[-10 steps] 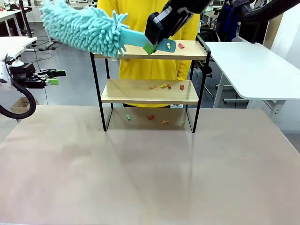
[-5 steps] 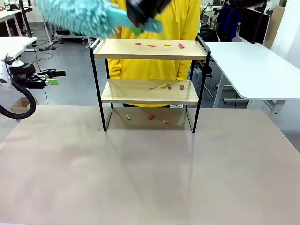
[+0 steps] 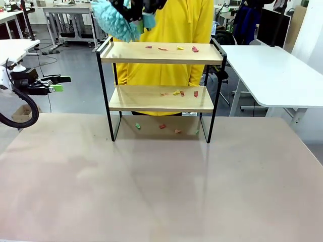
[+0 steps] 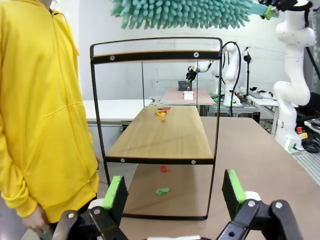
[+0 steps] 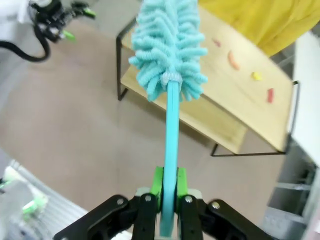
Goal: Clean the shelf.
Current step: Clean the specific section of the Shelf indicated by the human with the Duster.
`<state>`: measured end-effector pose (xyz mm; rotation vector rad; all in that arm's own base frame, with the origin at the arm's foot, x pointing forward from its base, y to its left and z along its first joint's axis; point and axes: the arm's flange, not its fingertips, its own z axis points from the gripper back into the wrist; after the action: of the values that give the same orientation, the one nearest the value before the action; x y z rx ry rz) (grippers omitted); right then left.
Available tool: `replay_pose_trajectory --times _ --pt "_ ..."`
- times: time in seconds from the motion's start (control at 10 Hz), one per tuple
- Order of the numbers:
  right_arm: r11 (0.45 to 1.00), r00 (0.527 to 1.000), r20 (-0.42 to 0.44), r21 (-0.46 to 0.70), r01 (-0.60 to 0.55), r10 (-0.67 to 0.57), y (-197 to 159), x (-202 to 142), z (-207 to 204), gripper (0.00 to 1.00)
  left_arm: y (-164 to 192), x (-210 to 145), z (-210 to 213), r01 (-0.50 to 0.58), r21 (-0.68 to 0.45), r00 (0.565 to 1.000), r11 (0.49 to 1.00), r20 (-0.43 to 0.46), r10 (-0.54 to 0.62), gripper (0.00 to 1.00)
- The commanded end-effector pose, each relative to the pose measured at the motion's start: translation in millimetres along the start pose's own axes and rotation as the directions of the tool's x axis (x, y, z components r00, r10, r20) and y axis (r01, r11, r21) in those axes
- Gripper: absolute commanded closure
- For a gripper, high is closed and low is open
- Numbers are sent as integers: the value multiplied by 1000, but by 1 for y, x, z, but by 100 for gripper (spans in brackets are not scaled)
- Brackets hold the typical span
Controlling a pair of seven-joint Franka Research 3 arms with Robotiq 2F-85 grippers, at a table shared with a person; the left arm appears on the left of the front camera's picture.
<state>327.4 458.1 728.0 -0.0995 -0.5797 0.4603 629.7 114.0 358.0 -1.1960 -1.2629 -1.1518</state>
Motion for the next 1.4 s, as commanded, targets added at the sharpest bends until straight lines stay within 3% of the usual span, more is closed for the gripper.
replay_pose_trajectory --times 0.0,0.7,1.1,1.3 --pt "997 997 17 5 73 -73 30 36 15 87 -1 3 0 12 3 1000 1000 1 -12 0" --pt "945 945 -4 12 326 -326 41 36 -29 87 -1 3 0 12 3 1000 1000 1 -12 0" --pt "928 925 -134 68 366 -355 36 18 -59 87 -1 3 0 12 3 1000 1000 1 -12 0" --pt "945 942 -102 34 324 -319 40 27 -54 87 -1 3 0 12 3 1000 1000 1 -12 0"
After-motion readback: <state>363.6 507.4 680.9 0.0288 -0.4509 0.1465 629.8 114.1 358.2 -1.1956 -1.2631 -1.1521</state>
